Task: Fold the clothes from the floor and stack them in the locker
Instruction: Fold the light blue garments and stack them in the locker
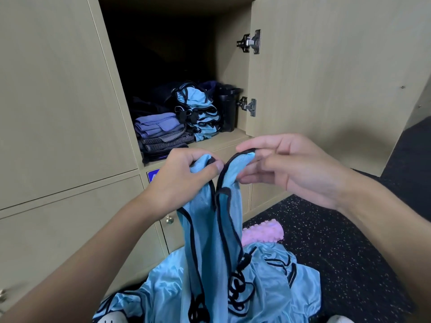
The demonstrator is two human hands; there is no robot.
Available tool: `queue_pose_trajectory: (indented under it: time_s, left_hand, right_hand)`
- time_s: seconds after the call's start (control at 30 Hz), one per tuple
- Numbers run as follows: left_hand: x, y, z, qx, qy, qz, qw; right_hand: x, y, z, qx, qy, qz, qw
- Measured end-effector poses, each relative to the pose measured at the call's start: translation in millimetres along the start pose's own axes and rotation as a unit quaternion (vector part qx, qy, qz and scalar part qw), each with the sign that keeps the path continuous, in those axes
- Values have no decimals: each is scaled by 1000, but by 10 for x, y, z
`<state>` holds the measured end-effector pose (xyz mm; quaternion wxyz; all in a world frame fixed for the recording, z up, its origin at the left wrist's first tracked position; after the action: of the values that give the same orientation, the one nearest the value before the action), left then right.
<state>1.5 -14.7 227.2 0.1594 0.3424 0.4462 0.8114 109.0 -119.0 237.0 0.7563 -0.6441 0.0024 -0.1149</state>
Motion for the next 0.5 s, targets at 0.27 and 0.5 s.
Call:
queue_pose_trajectory:
  time_s: [0.27,0.5]
  left_hand:
    - [188,88,19,-21,49,-3,999]
    - [67,196,2,-32,7,-71,997]
  right_hand:
    - [89,-88,17,71,81,-236,966]
    - [-170,9,58,60,44,-218,973]
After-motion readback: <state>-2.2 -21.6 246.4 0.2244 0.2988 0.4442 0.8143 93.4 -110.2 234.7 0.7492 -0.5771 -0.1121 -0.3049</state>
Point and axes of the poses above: each hand's wrist, its own z-axis towards the middle knuckle, its own x-axis out of the back of the hand, y = z × x, the point moved 10 cm from there along z, towards the middle knuckle, and after that the axes turned 6 degrees about -z, right-handed, at the moved point
